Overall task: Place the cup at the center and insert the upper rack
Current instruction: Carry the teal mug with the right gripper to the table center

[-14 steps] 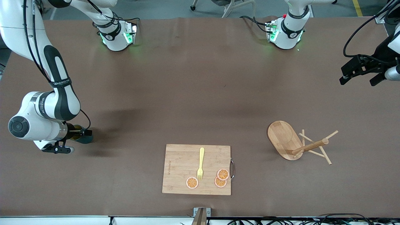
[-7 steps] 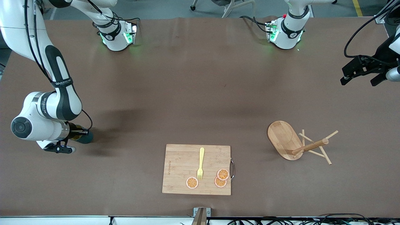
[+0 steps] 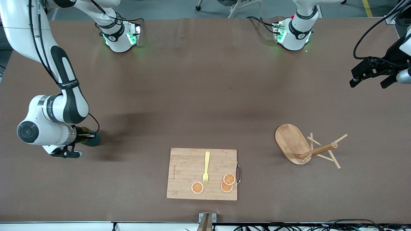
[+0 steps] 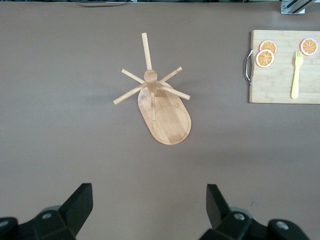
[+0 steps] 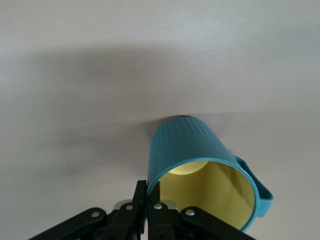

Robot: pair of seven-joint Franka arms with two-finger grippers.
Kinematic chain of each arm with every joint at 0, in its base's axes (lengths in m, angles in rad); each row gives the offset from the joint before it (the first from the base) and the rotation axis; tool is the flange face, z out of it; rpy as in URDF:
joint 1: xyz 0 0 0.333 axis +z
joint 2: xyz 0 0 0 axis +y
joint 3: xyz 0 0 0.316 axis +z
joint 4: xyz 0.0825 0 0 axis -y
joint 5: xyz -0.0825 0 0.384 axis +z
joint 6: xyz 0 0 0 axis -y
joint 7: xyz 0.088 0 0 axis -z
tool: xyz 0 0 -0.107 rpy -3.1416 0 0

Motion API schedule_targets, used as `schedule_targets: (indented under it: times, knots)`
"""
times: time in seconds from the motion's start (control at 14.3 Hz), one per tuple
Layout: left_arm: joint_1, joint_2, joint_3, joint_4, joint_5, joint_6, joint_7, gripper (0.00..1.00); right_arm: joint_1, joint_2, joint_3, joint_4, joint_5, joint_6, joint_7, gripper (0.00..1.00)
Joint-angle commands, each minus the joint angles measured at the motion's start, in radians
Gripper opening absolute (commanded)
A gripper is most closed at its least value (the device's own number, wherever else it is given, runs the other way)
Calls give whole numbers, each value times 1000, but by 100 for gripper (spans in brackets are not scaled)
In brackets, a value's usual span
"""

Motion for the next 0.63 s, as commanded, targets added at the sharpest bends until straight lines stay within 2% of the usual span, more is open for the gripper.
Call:
schedule_targets:
  times: [0.0,0.14,0.42,0.56]
  knots:
    - [1,-8,-5,0,18,-8,0,100,61,3,1,147,9,-208,13,0]
    - [4,-8,-6,0,18,-8,1,100,148,5,3,213,12,-290,19,0]
    - [1,-8,-6,2,18,-8,0,100,357,2,17,227,46,-308,65,0]
    - [-1,-10,-6,2,18,-8,-2,100,487,2,17,235,81,-304,184,0]
